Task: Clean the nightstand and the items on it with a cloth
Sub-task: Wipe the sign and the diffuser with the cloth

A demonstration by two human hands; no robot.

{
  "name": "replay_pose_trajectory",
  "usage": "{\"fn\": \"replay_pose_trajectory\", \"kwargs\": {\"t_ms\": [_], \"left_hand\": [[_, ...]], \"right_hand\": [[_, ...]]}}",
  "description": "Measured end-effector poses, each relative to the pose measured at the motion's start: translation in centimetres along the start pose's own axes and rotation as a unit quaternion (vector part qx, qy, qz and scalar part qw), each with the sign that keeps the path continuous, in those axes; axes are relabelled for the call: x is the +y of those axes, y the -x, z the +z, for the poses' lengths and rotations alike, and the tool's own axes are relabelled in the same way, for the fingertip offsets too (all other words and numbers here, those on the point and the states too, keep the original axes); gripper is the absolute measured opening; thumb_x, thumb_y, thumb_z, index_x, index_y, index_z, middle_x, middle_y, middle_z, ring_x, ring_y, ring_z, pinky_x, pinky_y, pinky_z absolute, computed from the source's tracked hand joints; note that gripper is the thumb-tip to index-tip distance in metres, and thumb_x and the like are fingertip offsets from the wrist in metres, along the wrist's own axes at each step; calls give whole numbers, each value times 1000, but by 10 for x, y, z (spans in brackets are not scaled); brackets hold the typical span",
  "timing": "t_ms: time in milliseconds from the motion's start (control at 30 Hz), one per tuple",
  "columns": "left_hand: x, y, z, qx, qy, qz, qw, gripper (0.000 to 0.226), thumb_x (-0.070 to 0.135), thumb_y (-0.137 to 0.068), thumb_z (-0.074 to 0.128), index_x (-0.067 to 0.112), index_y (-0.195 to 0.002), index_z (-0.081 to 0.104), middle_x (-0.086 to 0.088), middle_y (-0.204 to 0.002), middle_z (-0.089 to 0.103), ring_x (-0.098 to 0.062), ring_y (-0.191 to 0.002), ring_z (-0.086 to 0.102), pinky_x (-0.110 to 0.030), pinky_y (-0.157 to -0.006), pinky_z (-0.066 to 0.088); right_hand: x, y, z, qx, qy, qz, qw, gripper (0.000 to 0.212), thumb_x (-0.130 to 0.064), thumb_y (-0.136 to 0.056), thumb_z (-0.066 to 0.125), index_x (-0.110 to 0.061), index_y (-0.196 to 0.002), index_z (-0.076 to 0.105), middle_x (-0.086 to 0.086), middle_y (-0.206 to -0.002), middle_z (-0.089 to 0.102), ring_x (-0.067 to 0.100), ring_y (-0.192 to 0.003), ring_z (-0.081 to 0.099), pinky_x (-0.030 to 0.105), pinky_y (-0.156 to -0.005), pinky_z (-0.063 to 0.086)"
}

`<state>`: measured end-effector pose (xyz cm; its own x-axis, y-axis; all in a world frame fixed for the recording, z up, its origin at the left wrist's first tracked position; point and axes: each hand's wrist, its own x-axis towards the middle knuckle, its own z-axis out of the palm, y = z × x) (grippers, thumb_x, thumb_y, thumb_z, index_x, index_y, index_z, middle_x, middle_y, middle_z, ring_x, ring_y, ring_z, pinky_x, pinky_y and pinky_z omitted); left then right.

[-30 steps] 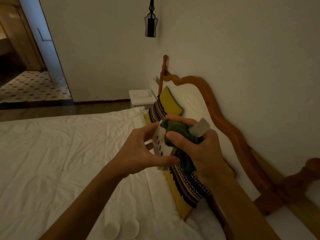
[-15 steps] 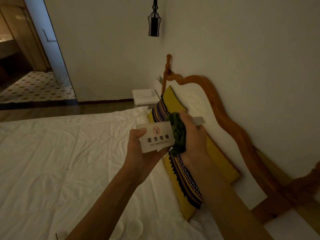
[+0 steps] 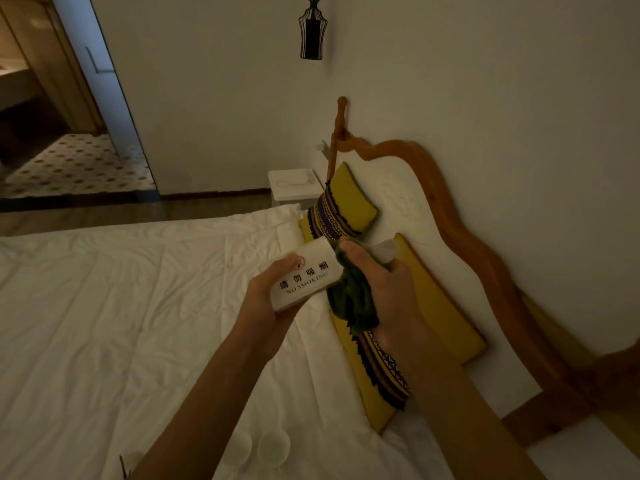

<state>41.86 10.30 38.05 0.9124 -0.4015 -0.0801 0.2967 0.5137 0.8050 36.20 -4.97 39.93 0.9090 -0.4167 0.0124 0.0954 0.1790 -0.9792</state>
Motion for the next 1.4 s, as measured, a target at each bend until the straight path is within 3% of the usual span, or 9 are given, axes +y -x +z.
{"fn": "replay_pose_trajectory", "kwargs": {"t_ms": [167,300,467,567,667,900,1100,1233,1400], "left_hand": [[-7,-5,7,3,0,9,1000,17,21,-90,64,20,-87,81,-10,-96,76,-20,-88,74,-25,-71,59],[-19,5,15,-96,-82,-34,991,25,19,-84,72,14,-109,75,-13,-110,74,-25,-99,72,-33,-81,60],[-15,4,19,-109,-161,-40,980,34,14,-78,75,17,-112,72,-10,-106,76,-25,-97,74,-29,-72,60],[-13,-4,21,-54,-89,-36,994,30,13,-83,71,16,-112,72,-9,-107,76,-24,-95,74,-30,-70,60],[-5,-13,18,18,-19,-20,999,25,9,-91,63,14,-115,68,-8,-105,77,-22,-92,75,-31,-69,61],[-51,11,40,85,83,-45,992,34,11,-97,56,1,-130,57,-21,-120,69,-34,-109,69,-39,-76,62],[-66,27,31,75,129,-22,989,40,11,-86,66,4,-126,60,-22,-117,70,-28,-103,71,-33,-78,62],[-58,21,20,62,114,-19,991,40,15,-77,72,8,-116,65,-16,-112,74,-25,-98,74,-34,-75,61],[-27,-4,12,19,-109,24,994,26,35,-92,64,19,-112,71,-5,-102,76,-21,-96,73,-32,-77,60]], "right_hand": [[21,7,13,72,-63,-40,995,24,-42,-79,79,-28,-99,78,6,-83,78,25,-65,74,35,-55,59],[14,-6,9,176,-86,-53,979,22,-45,-89,72,-26,-101,75,5,-91,78,27,-79,77,44,-64,64],[2,-8,-9,87,30,-52,994,22,-43,-89,72,-23,-100,75,5,-86,78,25,-71,75,39,-60,61],[3,-1,-9,39,37,-44,998,24,-42,-88,74,-34,-110,74,2,-92,78,19,-75,75,39,-62,61],[20,13,-4,16,28,-71,997,16,-40,-89,74,-46,-103,74,5,-77,76,14,-56,68,29,-48,56],[40,9,27,266,-175,7,948,30,-44,-93,66,-17,-105,72,12,-99,76,32,-86,76,47,-71,63],[26,-4,14,305,-186,29,934,34,-52,-89,66,-19,-96,73,10,-95,76,32,-79,77,53,-71,63],[14,-9,10,250,-143,11,958,35,-48,-89,68,-18,-108,72,10,-107,74,33,-98,73,58,-84,60],[54,20,27,155,-27,-16,987,26,-50,-89,69,-35,-110,71,-2,-94,76,20,-85,76,45,-67,64]]}}
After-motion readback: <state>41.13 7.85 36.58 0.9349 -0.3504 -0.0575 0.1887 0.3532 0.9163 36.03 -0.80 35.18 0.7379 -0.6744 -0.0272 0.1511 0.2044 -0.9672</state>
